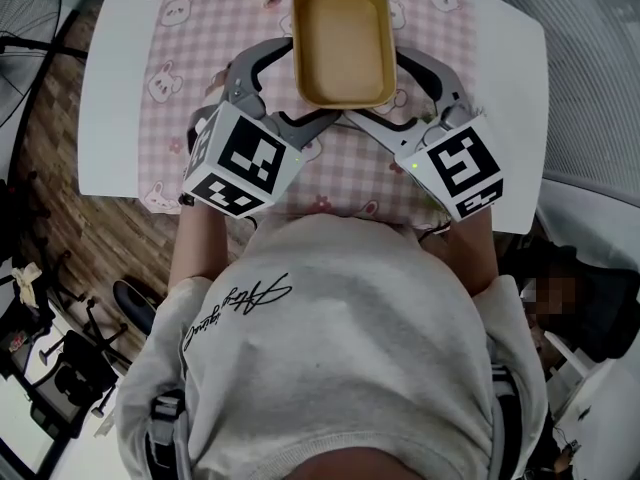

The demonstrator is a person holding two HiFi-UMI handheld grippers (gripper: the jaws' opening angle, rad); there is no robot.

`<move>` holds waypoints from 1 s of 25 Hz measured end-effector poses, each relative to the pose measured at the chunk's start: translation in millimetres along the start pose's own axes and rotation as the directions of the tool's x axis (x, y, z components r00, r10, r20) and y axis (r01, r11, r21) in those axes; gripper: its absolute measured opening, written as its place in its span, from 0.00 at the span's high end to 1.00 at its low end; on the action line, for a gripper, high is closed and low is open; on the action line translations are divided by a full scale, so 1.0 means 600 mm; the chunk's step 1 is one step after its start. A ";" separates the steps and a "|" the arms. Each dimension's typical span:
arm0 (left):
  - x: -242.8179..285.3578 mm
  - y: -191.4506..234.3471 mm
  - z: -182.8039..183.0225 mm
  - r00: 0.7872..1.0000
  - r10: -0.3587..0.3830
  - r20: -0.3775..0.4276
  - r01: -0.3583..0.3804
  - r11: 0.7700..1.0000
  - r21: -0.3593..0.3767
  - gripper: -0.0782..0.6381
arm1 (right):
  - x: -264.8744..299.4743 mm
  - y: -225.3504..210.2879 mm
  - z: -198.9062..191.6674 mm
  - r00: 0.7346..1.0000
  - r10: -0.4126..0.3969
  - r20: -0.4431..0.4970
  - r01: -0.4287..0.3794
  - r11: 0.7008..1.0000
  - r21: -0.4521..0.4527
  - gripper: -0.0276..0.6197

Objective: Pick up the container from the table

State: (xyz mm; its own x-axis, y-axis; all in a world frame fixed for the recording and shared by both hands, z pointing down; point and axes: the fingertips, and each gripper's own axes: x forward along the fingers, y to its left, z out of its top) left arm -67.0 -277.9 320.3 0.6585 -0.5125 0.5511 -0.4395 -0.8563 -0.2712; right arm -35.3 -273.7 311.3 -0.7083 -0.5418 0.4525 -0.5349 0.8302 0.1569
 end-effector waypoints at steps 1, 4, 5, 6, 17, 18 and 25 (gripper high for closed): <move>-0.001 0.001 0.001 1.000 -0.001 0.003 0.002 1.000 -0.002 0.32 | 0.000 0.001 0.002 1.000 0.000 0.001 0.000 1.000 0.001 0.37; -0.004 0.002 0.003 1.000 -0.008 0.012 0.008 1.000 -0.006 0.32 | 0.001 0.002 0.006 1.000 0.002 0.006 -0.002 1.000 0.002 0.37; -0.006 0.002 0.004 1.000 -0.008 0.014 0.008 1.000 -0.007 0.32 | 0.000 0.002 0.007 1.000 0.003 0.007 -0.003 1.000 0.002 0.37; -0.008 0.003 0.005 1.000 -0.006 0.015 0.006 1.000 -0.006 0.32 | -0.001 0.002 0.010 1.000 0.003 0.008 -0.003 1.000 0.002 0.37; -0.030 0.009 0.021 0.999 0.000 0.036 0.000 1.000 0.003 0.33 | -0.009 0.007 0.035 1.000 -0.002 0.027 0.002 1.000 0.007 0.37; -0.032 0.009 0.021 0.999 0.000 0.038 0.000 1.000 0.002 0.33 | -0.009 0.008 0.036 1.000 -0.004 0.027 0.003 1.000 0.005 0.37; -0.044 0.011 0.028 0.999 0.008 0.046 -0.008 1.000 0.009 0.33 | -0.013 0.012 0.049 0.999 -0.003 0.041 0.002 1.000 0.012 0.37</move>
State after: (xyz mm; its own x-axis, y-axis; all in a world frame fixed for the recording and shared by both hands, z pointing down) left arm -77.2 -271.3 290.6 0.6823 -0.5213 0.5125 -0.4393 -0.8528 -0.2826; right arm -47.0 -267.5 282.8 -0.7250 -0.5490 0.4159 -0.5420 0.8274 0.1473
